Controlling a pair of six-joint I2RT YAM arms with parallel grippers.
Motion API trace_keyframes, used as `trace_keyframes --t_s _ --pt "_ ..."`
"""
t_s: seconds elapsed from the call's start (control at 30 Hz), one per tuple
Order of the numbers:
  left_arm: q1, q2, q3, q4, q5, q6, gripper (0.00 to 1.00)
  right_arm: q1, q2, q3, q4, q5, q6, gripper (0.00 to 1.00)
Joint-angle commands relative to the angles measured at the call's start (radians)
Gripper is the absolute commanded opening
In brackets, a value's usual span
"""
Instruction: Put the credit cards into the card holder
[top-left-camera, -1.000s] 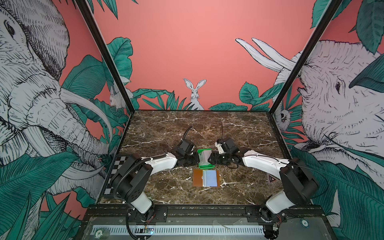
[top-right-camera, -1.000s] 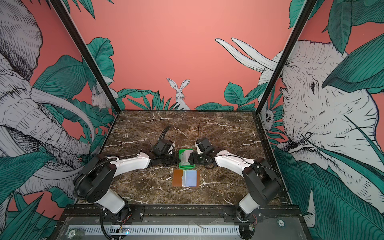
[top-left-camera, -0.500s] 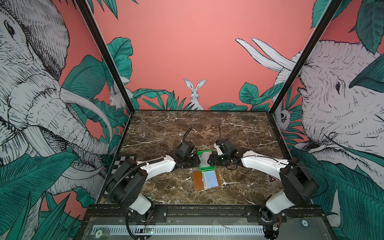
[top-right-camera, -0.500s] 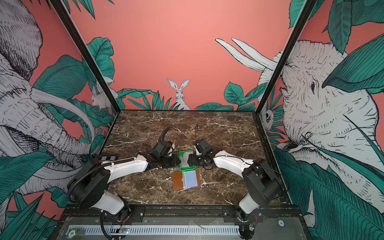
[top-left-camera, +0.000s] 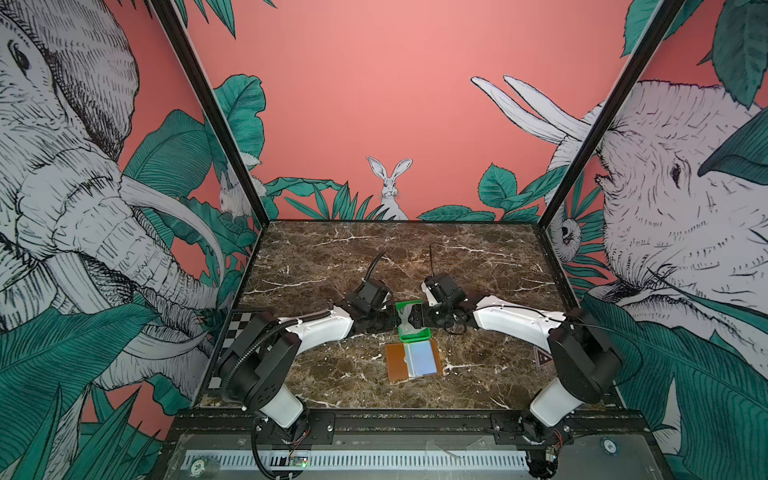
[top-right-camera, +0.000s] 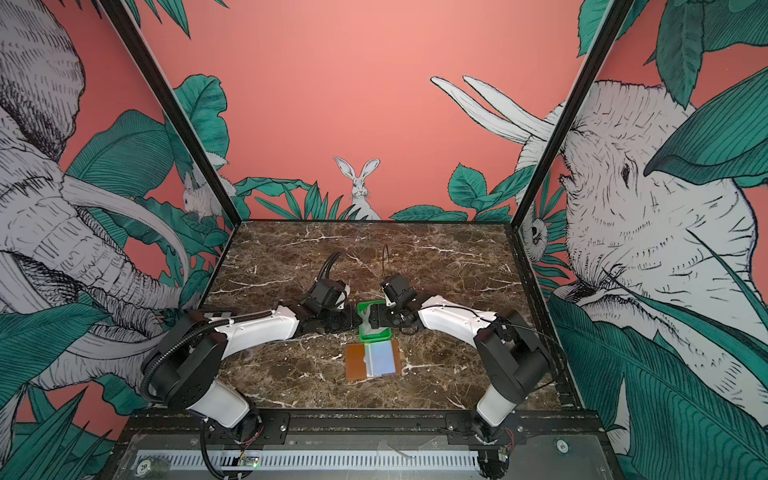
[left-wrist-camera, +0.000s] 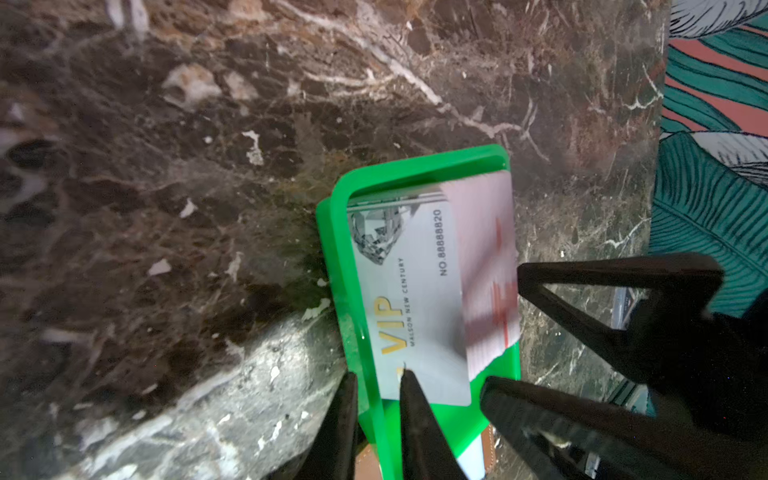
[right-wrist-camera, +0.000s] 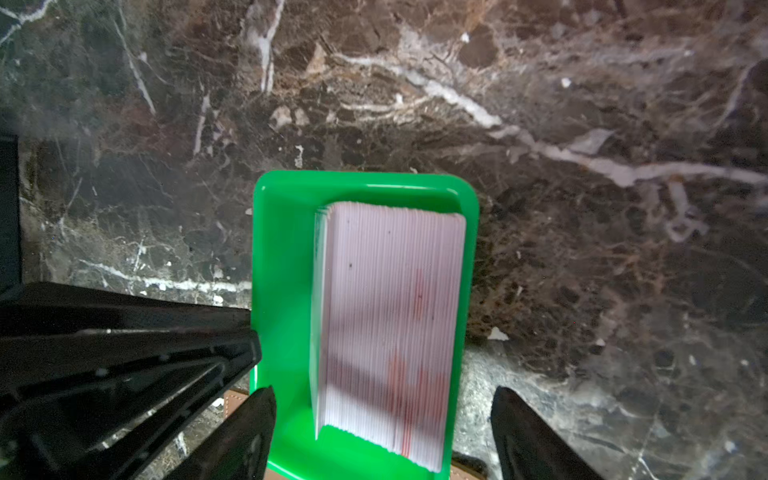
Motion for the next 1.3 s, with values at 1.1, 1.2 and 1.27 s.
trace_keyframes --t_s 1.1,1.2,1.27 --pt "0.021 -0.089 0.033 -0.046 -0.008 0.014 0.23 0.024 0.001 0.015 -0.065 0.135 -0.032 0.79" --pt "0.020 -0.092 0.039 -0.032 0.013 0.008 0.23 0.025 0.000 0.017 -0.070 0.144 -0.037 0.79" --pt "0.021 -0.081 0.045 -0.015 0.035 0.001 0.23 0.024 -0.001 0.020 -0.077 0.149 -0.040 0.79"
